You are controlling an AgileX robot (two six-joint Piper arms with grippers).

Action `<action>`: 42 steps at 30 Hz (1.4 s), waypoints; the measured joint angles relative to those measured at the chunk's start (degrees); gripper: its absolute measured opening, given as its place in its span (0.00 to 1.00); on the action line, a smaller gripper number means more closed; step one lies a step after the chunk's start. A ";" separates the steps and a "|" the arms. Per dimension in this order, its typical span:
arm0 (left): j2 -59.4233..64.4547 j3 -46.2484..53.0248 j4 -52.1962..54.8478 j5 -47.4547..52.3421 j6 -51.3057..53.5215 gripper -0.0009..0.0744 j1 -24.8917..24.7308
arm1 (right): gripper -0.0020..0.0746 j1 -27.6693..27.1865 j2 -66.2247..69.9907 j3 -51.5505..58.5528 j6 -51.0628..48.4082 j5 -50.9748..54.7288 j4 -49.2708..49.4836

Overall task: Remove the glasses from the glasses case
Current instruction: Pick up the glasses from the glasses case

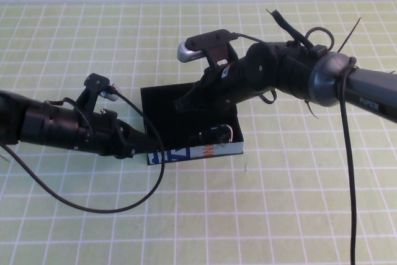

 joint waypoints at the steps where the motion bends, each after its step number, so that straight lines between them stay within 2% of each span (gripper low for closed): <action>1: 0.00 0.00 0.00 0.00 -0.11 0.01 0.00 | 0.01 -0.13 0.09 -0.11 0.00 0.37 0.00; 15: 0.00 0.00 0.00 0.00 -0.37 0.01 0.00 | 0.01 -0.44 2.02 -1.78 0.00 2.93 0.48; 20: 0.00 0.00 -1.31 0.37 -0.08 0.01 0.00 | 0.01 -0.55 2.02 -6.62 -0.62 10.88 0.26; 27: -0.05 0.00 -9.78 -0.35 3.71 0.01 0.00 | 0.01 -0.55 2.02 -13.09 -4.63 22.19 -0.10; 32: -0.05 0.00 -19.04 -1.73 9.07 0.01 0.00 | 0.01 -0.55 2.02 -14.89 -10.99 28.74 -0.30; 37: -0.05 0.00 -20.89 -2.00 11.18 0.01 0.00 | 0.01 -0.55 2.02 -15.19 -23.88 35.73 -0.30; 42: 1.79 0.00 -21.13 -2.31 11.43 0.01 0.00 | 0.13 -0.55 2.02 -15.19 -36.75 41.26 0.03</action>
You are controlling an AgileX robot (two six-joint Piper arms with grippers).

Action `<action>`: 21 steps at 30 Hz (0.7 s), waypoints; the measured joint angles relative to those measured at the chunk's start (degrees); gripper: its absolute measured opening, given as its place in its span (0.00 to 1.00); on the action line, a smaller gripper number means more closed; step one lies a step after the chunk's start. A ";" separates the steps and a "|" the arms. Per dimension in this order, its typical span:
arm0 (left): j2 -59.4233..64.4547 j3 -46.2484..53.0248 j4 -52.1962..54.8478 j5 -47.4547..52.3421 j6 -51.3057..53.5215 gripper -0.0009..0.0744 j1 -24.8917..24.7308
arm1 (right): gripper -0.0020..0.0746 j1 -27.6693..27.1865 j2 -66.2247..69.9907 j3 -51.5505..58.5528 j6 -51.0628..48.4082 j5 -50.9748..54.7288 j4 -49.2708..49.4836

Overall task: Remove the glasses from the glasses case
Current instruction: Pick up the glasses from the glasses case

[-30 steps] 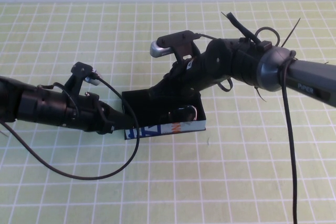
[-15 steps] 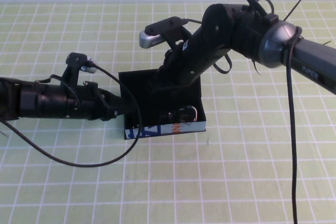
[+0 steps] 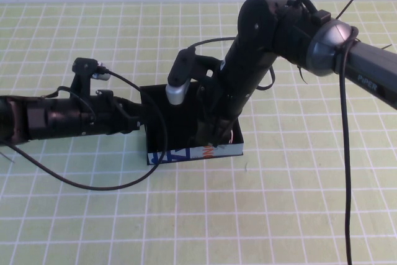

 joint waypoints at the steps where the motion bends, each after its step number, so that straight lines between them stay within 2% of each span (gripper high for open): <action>1: 0.39 0.00 0.00 -0.10 0.00 0.01 0.00 | 0.17 0.00 0.00 -0.07 -2.37 0.20 0.12; 5: 1.56 0.00 -0.08 -0.10 0.00 0.01 0.00 | 0.35 0.00 0.00 -0.07 -10.70 0.07 0.47; 7: 1.68 0.00 -0.08 -0.10 0.00 0.01 0.00 | 0.40 0.00 0.00 -0.07 -13.64 -0.64 0.57; 12: 1.68 0.00 -0.08 -0.35 0.00 0.01 0.00 | 0.42 0.00 0.08 -0.07 -18.84 -4.00 0.90; 21: 1.68 0.00 -0.08 -0.93 -0.50 0.01 0.00 | 0.43 0.00 2.01 -0.13 -21.53 -6.64 0.58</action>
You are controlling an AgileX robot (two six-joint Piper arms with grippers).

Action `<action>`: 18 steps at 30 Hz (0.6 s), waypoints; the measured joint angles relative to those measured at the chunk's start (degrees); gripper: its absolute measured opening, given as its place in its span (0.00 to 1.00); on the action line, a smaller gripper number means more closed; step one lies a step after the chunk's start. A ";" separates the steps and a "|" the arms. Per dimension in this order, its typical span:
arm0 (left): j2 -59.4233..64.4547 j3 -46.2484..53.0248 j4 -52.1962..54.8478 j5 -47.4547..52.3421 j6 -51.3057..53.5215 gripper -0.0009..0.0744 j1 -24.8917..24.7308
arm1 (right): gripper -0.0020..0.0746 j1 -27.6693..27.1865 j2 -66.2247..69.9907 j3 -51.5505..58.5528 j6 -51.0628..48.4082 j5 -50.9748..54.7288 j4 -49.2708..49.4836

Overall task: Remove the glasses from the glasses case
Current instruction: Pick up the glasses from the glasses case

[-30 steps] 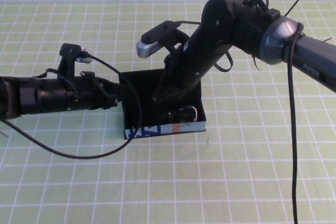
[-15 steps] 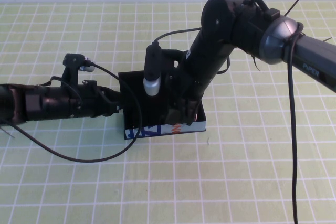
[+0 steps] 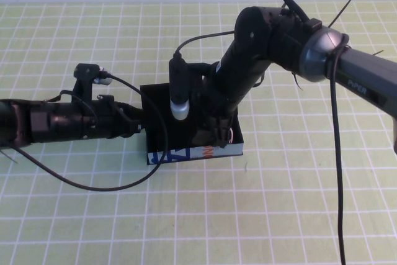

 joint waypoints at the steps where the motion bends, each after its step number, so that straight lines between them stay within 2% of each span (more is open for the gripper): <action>1: 0.00 0.00 0.00 0.00 -0.16 0.01 0.00 | 0.43 0.00 0.10 0.00 -0.31 -0.19 0.00; 18: 0.00 0.00 0.00 0.00 -0.81 0.01 0.00 | 0.43 0.00 1.96 0.00 -2.53 -3.84 -0.26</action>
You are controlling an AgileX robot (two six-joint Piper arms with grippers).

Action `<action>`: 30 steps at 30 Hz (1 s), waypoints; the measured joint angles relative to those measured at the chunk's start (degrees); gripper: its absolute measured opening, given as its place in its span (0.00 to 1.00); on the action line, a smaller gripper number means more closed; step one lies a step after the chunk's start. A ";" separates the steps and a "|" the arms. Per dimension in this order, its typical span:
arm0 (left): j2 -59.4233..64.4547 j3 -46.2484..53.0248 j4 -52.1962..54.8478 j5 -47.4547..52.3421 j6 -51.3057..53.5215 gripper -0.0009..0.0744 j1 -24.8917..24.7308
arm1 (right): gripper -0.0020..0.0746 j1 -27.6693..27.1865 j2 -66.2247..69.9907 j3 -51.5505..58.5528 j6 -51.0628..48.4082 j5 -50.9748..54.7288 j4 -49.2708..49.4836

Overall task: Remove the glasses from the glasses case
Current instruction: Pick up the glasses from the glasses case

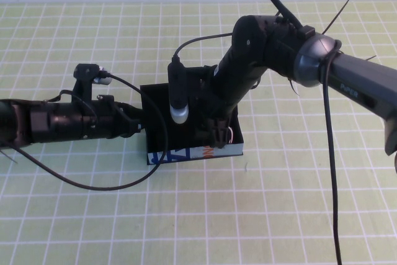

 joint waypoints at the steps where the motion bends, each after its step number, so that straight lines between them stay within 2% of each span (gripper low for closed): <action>1: 0.00 0.00 0.00 0.00 -0.17 0.01 0.00 | 0.43 0.00 -0.01 0.00 -0.13 -0.15 -0.22; 30: 0.00 0.00 0.00 0.42 -0.41 0.01 0.00 | 0.42 0.23 2.31 -0.08 -0.54 -1.65 -1.48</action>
